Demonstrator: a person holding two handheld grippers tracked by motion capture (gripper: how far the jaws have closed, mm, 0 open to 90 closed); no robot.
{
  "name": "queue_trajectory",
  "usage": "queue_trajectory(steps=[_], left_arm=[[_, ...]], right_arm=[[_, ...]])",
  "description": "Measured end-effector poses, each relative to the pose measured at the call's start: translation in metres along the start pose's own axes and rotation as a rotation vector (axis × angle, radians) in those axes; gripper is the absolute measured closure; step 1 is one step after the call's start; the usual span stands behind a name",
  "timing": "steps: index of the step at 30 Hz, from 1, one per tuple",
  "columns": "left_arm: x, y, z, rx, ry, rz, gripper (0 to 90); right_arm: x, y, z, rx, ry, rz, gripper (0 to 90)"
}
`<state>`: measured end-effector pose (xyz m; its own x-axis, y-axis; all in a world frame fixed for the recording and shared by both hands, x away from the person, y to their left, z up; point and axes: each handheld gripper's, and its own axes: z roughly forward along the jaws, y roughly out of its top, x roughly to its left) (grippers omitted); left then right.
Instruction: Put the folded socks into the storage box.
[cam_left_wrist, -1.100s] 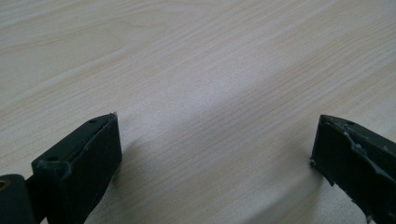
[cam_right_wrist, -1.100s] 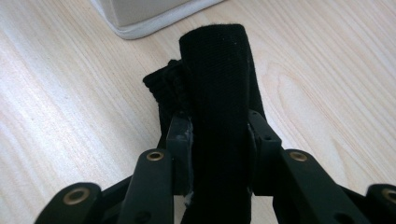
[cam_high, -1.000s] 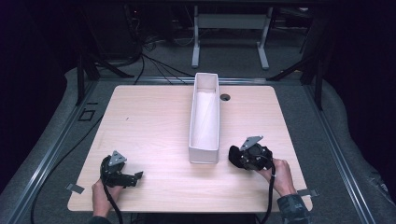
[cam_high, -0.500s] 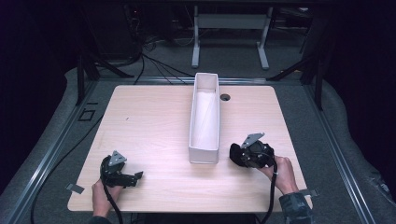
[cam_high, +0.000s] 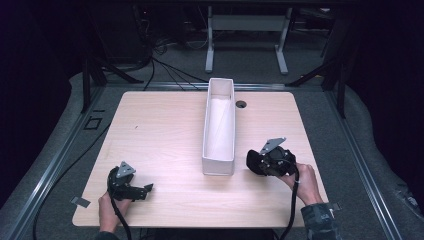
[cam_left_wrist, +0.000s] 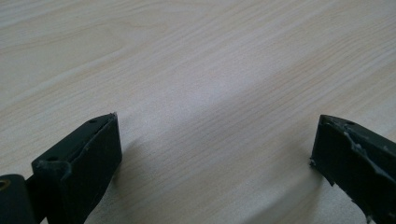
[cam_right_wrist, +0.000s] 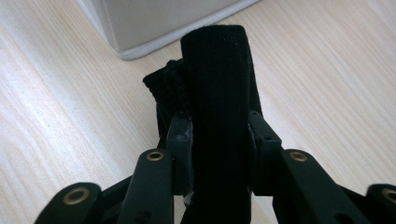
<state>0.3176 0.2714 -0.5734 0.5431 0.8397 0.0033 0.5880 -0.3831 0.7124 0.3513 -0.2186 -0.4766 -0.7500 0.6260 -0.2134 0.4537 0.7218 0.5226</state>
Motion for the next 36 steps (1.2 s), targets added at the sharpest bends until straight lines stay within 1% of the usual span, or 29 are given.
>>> queue_trajectory(steps=[1,2,3,8,12,13,14,16,19,20,22,23,25,26,27,30,31,32,34,35,36], left_arm=[[0.0,0.0,0.0,0.0,0.0,0.0,1.6],[0.0,0.0,0.0,0.0,0.0,0.0,1.6],[0.0,0.0,0.0,0.0,0.0,0.0,1.6],[0.0,0.0,0.0,0.0,0.0,0.0,1.6],[0.0,0.0,0.0,0.0,0.0,0.0,1.6],[0.0,0.0,0.0,0.0,0.0,0.0,1.6],[0.0,0.0,0.0,0.0,0.0,0.0,1.6],[0.0,0.0,0.0,0.0,0.0,0.0,1.6],[0.0,0.0,0.0,0.0,0.0,0.0,1.6],[0.0,0.0,0.0,0.0,0.0,0.0,1.6],[0.0,0.0,0.0,0.0,0.0,0.0,1.6],[0.0,0.0,0.0,0.0,0.0,0.0,1.6],[0.0,0.0,0.0,0.0,0.0,0.0,1.6],[0.0,0.0,0.0,0.0,0.0,0.0,1.6],[0.0,0.0,0.0,0.0,0.0,0.0,1.6],[0.0,0.0,0.0,0.0,0.0,0.0,1.6],[0.0,0.0,0.0,-0.001,0.0,0.0,1.6],[0.0,0.0,0.0,0.0,0.0,0.0,1.6],[0.0,0.0,0.0,0.0,0.0,0.0,1.6],[0.0,0.0,0.0,0.0,0.0,0.0,1.6],[0.0,0.0,0.0,0.0,0.0,0.0,1.5]], right_arm=[[0.0,0.0,0.0,0.0,0.0,0.0,67.6],[-0.002,0.002,-0.003,0.014,-0.005,-0.005,67.6],[-0.002,0.003,-0.003,0.004,-0.006,-0.004,67.6],[-0.004,0.007,-0.006,0.0,-0.013,-0.013,67.6],[-0.005,0.009,-0.009,-0.006,-0.02,-0.012,67.6],[-0.005,0.009,-0.01,-0.006,-0.015,-0.01,67.6],[-0.006,0.011,-0.012,-0.007,-0.024,-0.012,67.6],[-0.007,0.011,-0.013,-0.004,-0.021,-0.013,67.6],[-0.007,0.013,-0.015,-0.014,-0.028,-0.012,67.6],[-0.009,0.014,-0.018,-0.011,-0.031,-0.017,67.6],[-0.009,0.014,-0.019,-0.001,-0.029,-0.012,67.6],[-0.01,0.015,-0.02,-0.013,-0.037,-0.013,67.6],[-0.01,0.015,-0.02,-0.012,-0.033,-0.013,67.6],[-0.01,0.016,-0.021,-0.013,-0.041,-0.015,67.6],[-0.01,0.016,-0.022,-0.011,-0.033,-0.01,67.6],[-0.011,0.018,-0.024,-0.016,-0.044,-0.016,67.6],[-0.011,0.019,-0.025,-0.014,-0.04,-0.018,67.6],[-0.012,0.02,-0.027,-0.01,-0.048,-0.018,67.6],[-0.012,0.02,-0.027,-0.014,-0.045,-0.016,67.6],[-0.013,0.021,-0.029,-0.006,-0.043,-0.017,67.6],[-0.014,0.022,-0.031,-0.016,-0.05,-0.016,67.6]])
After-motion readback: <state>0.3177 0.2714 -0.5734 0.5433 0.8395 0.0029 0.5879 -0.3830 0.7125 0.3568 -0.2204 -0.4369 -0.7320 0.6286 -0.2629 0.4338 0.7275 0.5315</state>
